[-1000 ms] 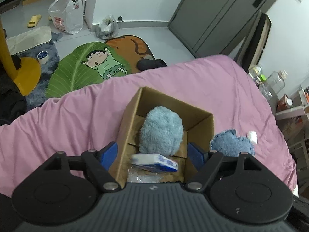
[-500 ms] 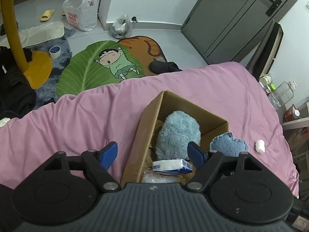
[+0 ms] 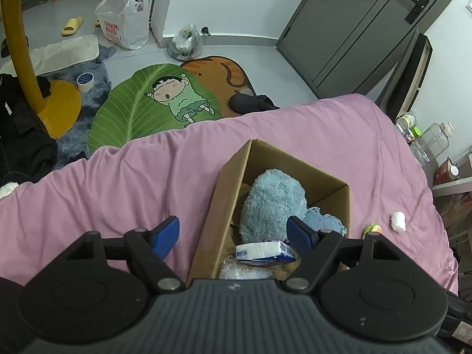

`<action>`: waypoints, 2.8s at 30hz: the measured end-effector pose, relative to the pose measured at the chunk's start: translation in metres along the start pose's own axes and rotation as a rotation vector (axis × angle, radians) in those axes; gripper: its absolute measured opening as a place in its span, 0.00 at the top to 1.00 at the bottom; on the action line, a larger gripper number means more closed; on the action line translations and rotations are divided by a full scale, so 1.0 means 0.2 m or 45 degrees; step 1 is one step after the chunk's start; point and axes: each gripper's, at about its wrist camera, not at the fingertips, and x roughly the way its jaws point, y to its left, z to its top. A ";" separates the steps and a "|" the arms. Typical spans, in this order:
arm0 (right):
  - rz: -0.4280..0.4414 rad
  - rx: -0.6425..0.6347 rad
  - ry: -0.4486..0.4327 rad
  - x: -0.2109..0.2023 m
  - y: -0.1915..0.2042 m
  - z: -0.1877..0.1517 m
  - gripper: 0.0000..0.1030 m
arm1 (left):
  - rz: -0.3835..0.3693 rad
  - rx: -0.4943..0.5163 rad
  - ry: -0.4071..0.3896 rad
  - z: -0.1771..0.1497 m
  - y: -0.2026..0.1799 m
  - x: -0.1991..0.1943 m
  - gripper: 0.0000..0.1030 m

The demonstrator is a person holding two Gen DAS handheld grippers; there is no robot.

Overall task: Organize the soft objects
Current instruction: 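Release the tissue pack and denim plush into the box from both grippers, then withdraw both grippers toward the burger plush and the white tissue wad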

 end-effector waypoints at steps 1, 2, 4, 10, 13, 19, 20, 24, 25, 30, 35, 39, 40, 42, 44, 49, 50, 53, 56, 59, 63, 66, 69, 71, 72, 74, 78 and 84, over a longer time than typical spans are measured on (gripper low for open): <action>-0.001 0.003 -0.005 -0.01 -0.01 0.00 0.46 | 0.001 0.001 0.000 0.00 0.00 0.00 0.23; -0.003 0.005 -0.009 -0.02 -0.01 0.00 0.46 | 0.001 0.002 0.000 0.00 0.00 0.00 0.23; -0.006 0.009 -0.015 -0.03 -0.02 0.00 0.46 | 0.004 0.007 -0.002 -0.01 -0.01 -0.01 0.22; -0.018 0.015 -0.025 -0.07 -0.07 -0.01 0.46 | 0.030 0.042 -0.014 -0.03 -0.06 -0.03 0.20; -0.019 0.027 -0.029 -0.10 -0.10 -0.01 0.45 | 0.038 0.068 -0.020 -0.04 -0.09 -0.03 0.19; -0.020 0.042 -0.060 -0.17 -0.18 0.02 0.42 | 0.052 0.116 -0.046 -0.06 -0.18 -0.06 0.09; -0.021 0.044 -0.066 -0.18 -0.19 0.02 0.41 | 0.051 0.124 -0.048 -0.06 -0.20 -0.06 0.09; -0.029 0.049 -0.089 -0.23 -0.26 0.05 0.39 | 0.048 0.159 -0.056 -0.07 -0.27 -0.07 0.03; -0.032 0.048 -0.094 -0.24 -0.27 0.06 0.38 | 0.044 0.168 -0.060 -0.08 -0.29 -0.07 0.02; -0.047 0.059 -0.117 -0.28 -0.36 0.08 0.31 | 0.034 0.208 -0.076 -0.10 -0.38 -0.07 0.00; -0.053 0.090 -0.147 -0.33 -0.45 0.10 0.17 | 0.016 0.195 -0.099 -0.11 -0.45 -0.08 0.00; -0.052 0.088 -0.165 -0.35 -0.51 0.12 0.11 | 0.023 0.224 -0.126 -0.11 -0.52 -0.09 0.00; -0.055 0.087 -0.166 -0.36 -0.52 0.13 0.10 | 0.027 0.235 -0.128 -0.11 -0.54 -0.08 0.00; -0.056 0.093 -0.164 -0.36 -0.56 0.15 0.09 | 0.032 0.262 -0.132 -0.12 -0.58 -0.08 0.00; -0.049 0.098 -0.161 -0.37 -0.60 0.16 0.08 | 0.062 0.280 -0.138 -0.13 -0.63 -0.07 0.00; -0.056 0.116 -0.166 -0.38 -0.69 0.19 0.07 | 0.090 0.305 -0.134 -0.14 -0.73 -0.04 0.00; -0.055 0.128 -0.168 -0.38 -0.71 0.20 0.07 | 0.096 0.310 -0.133 -0.15 -0.76 -0.03 0.00; -0.056 0.168 -0.181 -0.40 -0.79 0.22 0.07 | 0.100 0.305 -0.135 -0.15 -0.83 -0.02 0.00; -0.072 0.197 -0.191 -0.40 -0.86 0.24 0.07 | 0.091 0.310 -0.131 -0.16 -0.89 0.00 0.00; -0.092 0.236 -0.202 -0.40 -0.93 0.27 0.07 | 0.086 0.332 -0.130 -0.16 -0.97 0.03 0.01; -0.088 0.310 -0.202 -0.38 -1.05 0.30 0.07 | 0.081 0.353 -0.125 -0.17 -1.06 0.08 0.01; -0.076 0.354 -0.201 -0.37 -1.13 0.33 0.07 | 0.080 0.362 -0.115 -0.18 -1.12 0.14 0.03; -0.104 0.375 -0.208 -0.35 -1.19 0.34 0.07 | 0.055 0.364 -0.105 -0.19 -1.17 0.19 0.03; -0.109 0.391 -0.221 -0.33 -1.24 0.33 0.07 | 0.040 0.375 -0.101 -0.21 -1.20 0.23 0.03; -0.106 0.398 -0.229 -0.33 -1.26 0.32 0.07 | 0.034 0.382 -0.095 -0.21 -1.22 0.24 0.03; -0.108 0.408 -0.224 -0.29 -1.30 0.30 0.07 | 0.042 0.402 -0.096 -0.23 -1.25 0.29 0.03; -0.123 0.424 -0.206 -0.22 -1.37 0.26 0.07 | 0.074 0.433 -0.095 -0.27 -1.30 0.39 0.03; -0.118 0.437 -0.221 -0.17 -1.45 0.25 0.07 | 0.098 0.460 -0.092 -0.34 -1.32 0.53 0.06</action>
